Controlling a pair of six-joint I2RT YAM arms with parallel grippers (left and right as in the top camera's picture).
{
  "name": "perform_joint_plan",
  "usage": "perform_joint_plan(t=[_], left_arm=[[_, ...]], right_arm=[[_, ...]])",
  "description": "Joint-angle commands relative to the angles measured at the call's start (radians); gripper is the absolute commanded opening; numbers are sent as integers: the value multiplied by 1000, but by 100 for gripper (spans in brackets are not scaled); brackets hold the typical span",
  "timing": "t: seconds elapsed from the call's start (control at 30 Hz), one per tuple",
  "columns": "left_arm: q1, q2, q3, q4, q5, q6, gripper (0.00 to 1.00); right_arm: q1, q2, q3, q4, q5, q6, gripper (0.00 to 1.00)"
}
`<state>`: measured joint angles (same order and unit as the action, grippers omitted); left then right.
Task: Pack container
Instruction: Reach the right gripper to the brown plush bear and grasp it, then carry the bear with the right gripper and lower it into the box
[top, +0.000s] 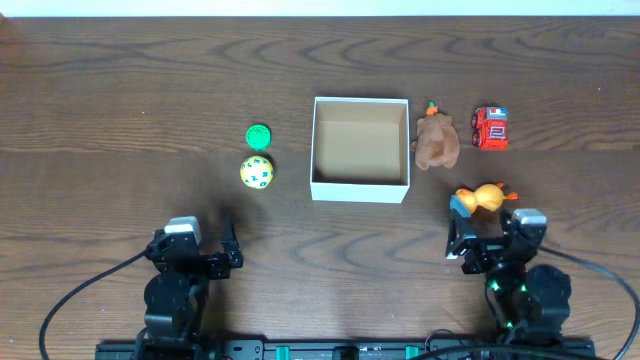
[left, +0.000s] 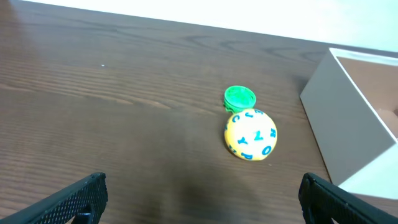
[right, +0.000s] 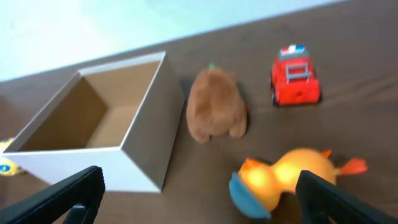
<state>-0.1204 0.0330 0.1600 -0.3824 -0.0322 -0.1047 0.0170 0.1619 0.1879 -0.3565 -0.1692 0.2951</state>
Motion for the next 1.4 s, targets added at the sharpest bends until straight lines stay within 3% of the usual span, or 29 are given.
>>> perform_joint_plan(t=[0.0,0.2,0.4,0.57,0.9,1.3,1.37], left_arm=[[4,65,84,6,18,5,98],[4,314,283,-21,15,6,98],[4,673,599,-151,-13,39,98],[17,949,808,-283,-13,85,98],[134,1302,901,-340,7,85,98],[152,1350,900,-339,6,85,98],[152,1349,900,-339,6,85,98]], right_arm=[[-5,138,137,-2,-29,-6,99],[-3,528,503,-162,-30,-89,99],[-3,930,948,-406,-15,-111,99],[19,1200,1176,-537,-15,-110,99],[63,1597,1215,-420,-14,-135,99],[63,1844,1215,-345,63,-116,98],[63,1867,1214,-341,76,-116,88]])
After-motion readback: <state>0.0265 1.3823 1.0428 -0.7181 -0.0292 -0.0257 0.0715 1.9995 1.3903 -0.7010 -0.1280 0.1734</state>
